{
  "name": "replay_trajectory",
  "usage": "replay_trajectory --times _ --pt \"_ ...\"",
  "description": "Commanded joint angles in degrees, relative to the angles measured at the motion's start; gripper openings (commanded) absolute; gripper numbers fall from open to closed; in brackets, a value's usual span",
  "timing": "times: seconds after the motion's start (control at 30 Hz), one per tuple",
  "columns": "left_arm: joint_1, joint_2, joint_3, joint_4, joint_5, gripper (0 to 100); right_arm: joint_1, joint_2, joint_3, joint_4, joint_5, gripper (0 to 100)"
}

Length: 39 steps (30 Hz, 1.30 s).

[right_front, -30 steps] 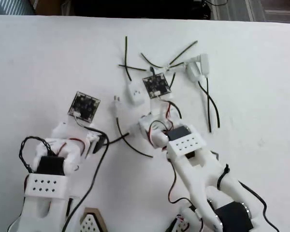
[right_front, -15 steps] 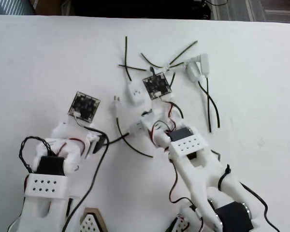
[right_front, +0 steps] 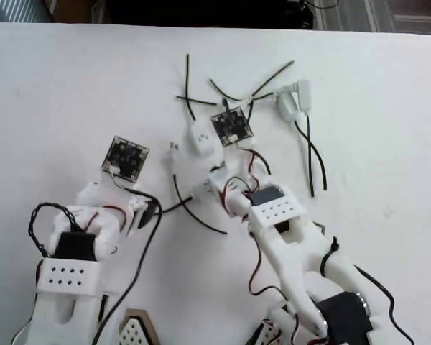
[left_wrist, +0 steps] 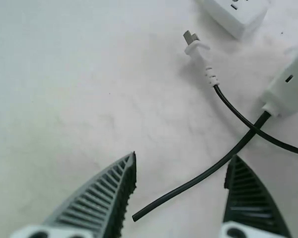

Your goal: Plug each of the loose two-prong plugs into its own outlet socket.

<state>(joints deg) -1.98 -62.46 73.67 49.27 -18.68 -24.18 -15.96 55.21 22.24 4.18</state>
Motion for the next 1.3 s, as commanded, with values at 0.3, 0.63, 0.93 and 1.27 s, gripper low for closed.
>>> replay_trajectory --times 0.3,0.63,0.93,1.27 --pt "-0.5 -1.0 -0.3 -0.7 0.0 28 -2.5 -0.7 1.8 3.1 0.2 1.7" --pt "-0.5 -1.0 -0.3 -0.6 0.0 28 2.2 6.3 -0.1 -2.0 2.5 1.7" --pt "-0.5 -1.0 -0.2 -0.6 0.0 28 13.8 5.6 -8.2 -2.1 4.3 1.7" --pt "-0.5 -1.0 -0.2 -0.6 0.0 28 24.1 12.6 -13.7 -12.4 12.0 1.7"
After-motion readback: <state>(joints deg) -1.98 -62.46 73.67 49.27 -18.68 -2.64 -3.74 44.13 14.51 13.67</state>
